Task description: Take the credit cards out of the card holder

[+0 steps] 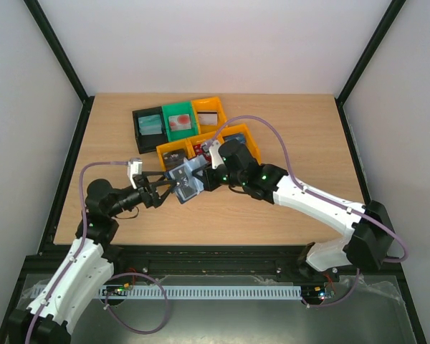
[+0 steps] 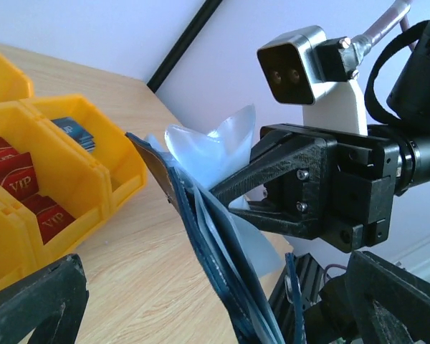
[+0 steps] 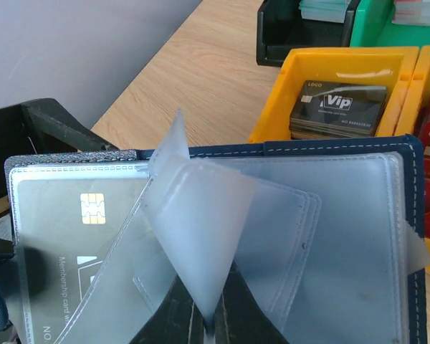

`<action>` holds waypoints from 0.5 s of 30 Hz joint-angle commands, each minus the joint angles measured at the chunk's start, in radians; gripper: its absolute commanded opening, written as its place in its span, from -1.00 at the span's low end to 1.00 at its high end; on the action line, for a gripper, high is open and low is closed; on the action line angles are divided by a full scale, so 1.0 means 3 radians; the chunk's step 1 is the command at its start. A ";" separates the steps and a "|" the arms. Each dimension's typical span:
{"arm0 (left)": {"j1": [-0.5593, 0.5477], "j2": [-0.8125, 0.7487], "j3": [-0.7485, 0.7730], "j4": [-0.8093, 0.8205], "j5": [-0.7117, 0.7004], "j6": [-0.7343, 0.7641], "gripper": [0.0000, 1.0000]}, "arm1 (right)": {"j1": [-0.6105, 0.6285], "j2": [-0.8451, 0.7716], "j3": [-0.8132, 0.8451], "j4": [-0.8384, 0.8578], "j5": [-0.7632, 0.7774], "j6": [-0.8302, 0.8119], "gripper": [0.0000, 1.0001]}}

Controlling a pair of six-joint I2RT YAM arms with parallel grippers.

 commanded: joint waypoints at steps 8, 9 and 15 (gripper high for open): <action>-0.0043 0.0051 -0.0078 0.0062 -0.0102 0.0044 0.24 | 0.0000 -0.0325 -0.0036 0.0503 -0.0527 -0.0227 -0.97; -0.0045 0.0053 -0.0080 0.0106 -0.0065 0.0039 0.24 | 0.0001 -0.0336 -0.0052 0.0548 -0.0582 -0.0219 -0.97; -0.0075 0.0069 -0.0101 0.0364 0.0178 -0.0001 -0.14 | 0.0002 -0.0361 -0.0156 0.0833 -0.0915 -0.0154 -0.97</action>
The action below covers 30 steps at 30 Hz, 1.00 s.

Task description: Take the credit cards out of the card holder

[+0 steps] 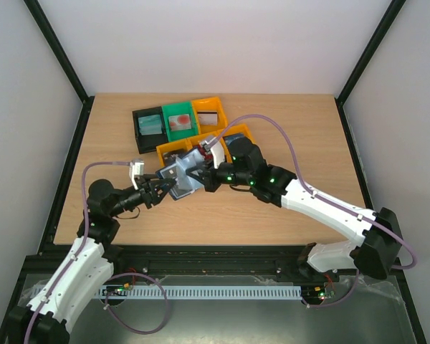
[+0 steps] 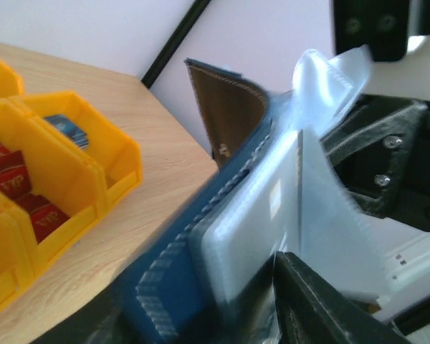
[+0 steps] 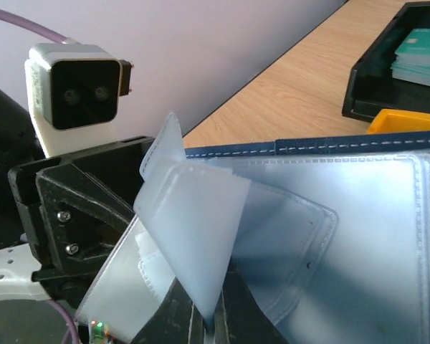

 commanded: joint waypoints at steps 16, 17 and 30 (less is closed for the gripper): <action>-0.0028 0.0029 0.0718 -0.1535 -0.2602 0.2729 -0.95 | -0.0295 -0.0158 -0.0096 -0.0435 0.1019 -0.0073 0.07; -0.0042 0.0040 0.0772 -0.1518 -0.2804 0.3073 -0.95 | -0.0295 -0.0128 -0.0045 -0.0496 0.0991 -0.0100 0.10; -0.0032 0.0114 0.1340 -0.1995 -0.1829 0.2850 -0.95 | 0.0196 0.0212 -0.0048 0.1457 -0.1055 0.0292 -0.19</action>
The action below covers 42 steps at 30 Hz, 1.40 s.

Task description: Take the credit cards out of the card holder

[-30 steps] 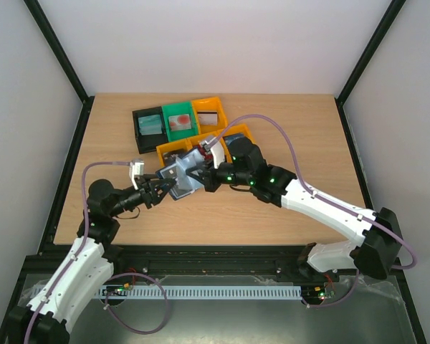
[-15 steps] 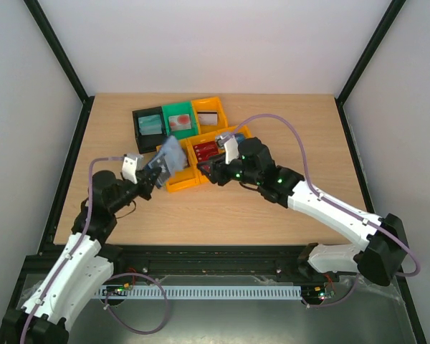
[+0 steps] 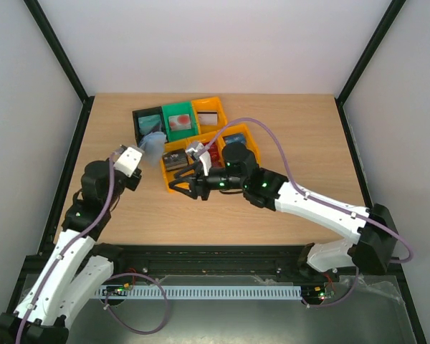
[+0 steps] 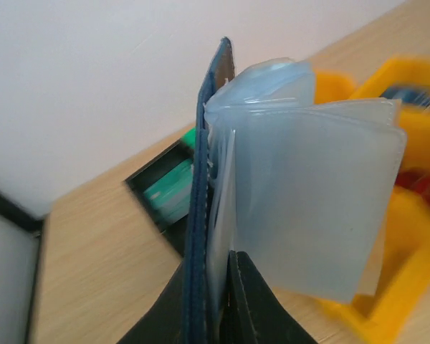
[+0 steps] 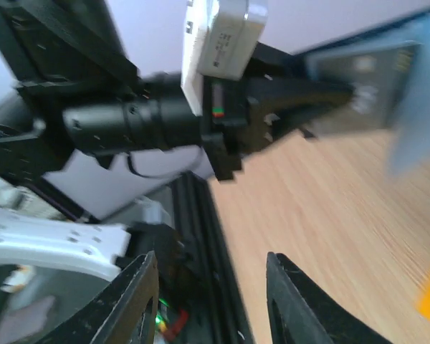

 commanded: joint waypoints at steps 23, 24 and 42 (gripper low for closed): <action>0.0208 -0.0143 0.0278 0.0142 0.2548 -0.1995 -0.95 | -0.0322 0.0119 0.0375 -0.0353 0.1107 0.0060 -0.58; 0.0208 -0.0138 0.0275 0.0088 0.2354 -0.1945 -0.95 | -0.0320 0.0082 0.0378 -0.0414 0.1139 0.0015 -0.57; 0.0175 -0.0064 0.0273 0.0007 0.1617 -0.1839 -0.95 | 0.0507 0.0684 0.0593 0.0753 0.0370 -0.0258 -0.62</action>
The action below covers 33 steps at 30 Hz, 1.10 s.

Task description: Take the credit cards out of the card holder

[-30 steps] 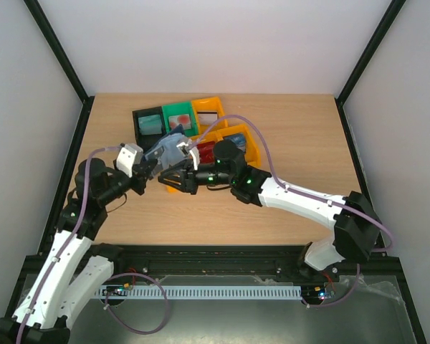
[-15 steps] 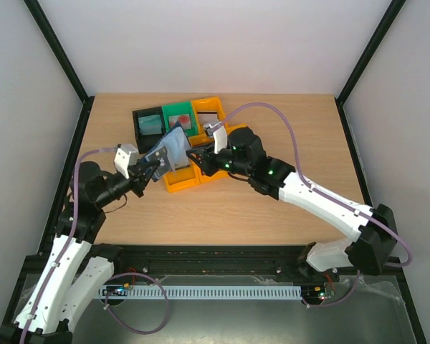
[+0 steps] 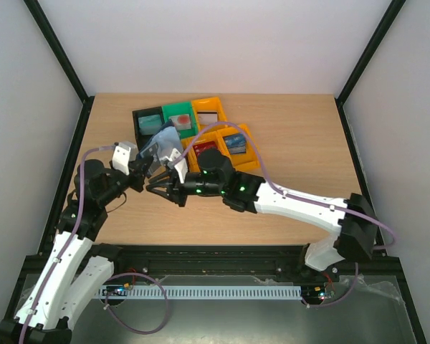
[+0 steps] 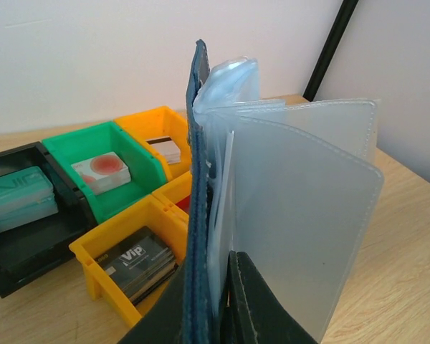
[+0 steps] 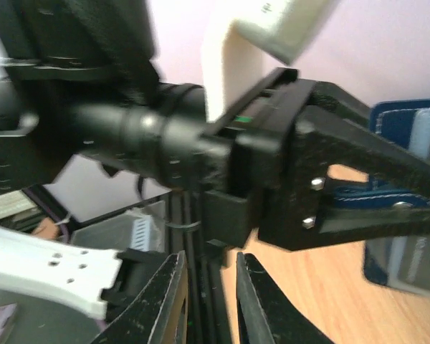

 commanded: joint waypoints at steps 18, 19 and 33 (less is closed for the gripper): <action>0.0040 -0.0146 -0.0106 0.0420 0.1391 -0.0212 -0.95 | -0.0574 -0.0198 -0.0112 -0.0366 0.1094 0.0003 -0.72; 0.0042 -0.0151 -0.0120 0.0451 0.1435 -0.0219 -0.95 | -0.0575 -0.0239 -0.0125 -0.0412 0.0933 -0.0093 -0.64; 0.0068 -0.0254 -0.0156 0.0692 0.2298 0.0019 -0.95 | -0.0575 -0.0460 -0.0039 -0.1056 -0.0668 -0.0843 -0.49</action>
